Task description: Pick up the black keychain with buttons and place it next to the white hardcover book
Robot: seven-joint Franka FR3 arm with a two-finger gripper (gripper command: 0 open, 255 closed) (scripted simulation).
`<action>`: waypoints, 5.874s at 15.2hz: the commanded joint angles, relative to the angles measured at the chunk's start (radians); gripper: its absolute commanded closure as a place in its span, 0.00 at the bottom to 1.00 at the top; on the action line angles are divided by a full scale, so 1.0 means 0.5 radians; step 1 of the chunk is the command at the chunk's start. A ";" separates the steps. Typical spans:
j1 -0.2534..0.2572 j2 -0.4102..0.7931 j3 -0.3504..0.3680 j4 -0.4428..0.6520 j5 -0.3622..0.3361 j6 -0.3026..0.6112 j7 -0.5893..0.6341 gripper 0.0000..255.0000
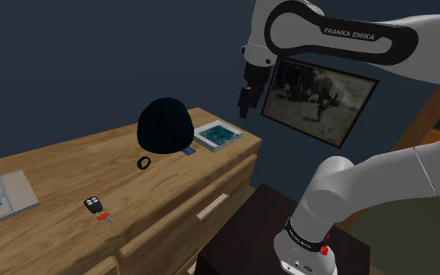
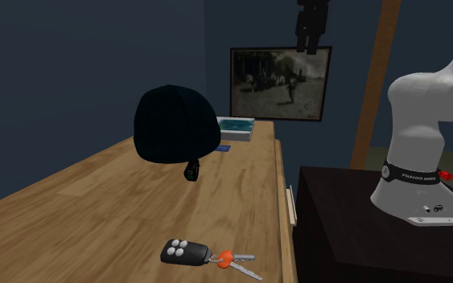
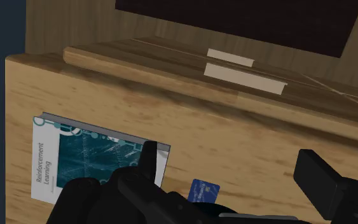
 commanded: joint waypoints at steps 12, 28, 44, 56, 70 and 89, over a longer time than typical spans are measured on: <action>0.120 0.359 0.401 -0.047 0.236 0.403 0.496 0.00; 0.184 1.351 0.951 0.425 0.073 0.897 1.308 0.00; 0.543 2.390 0.987 1.232 -0.511 0.961 1.961 0.00; 0.551 2.446 0.964 1.187 -0.552 1.055 1.987 0.00; 0.540 2.397 0.983 1.227 -0.516 0.973 1.959 1.00; 0.328 1.993 1.032 1.099 -0.272 0.780 1.692 1.00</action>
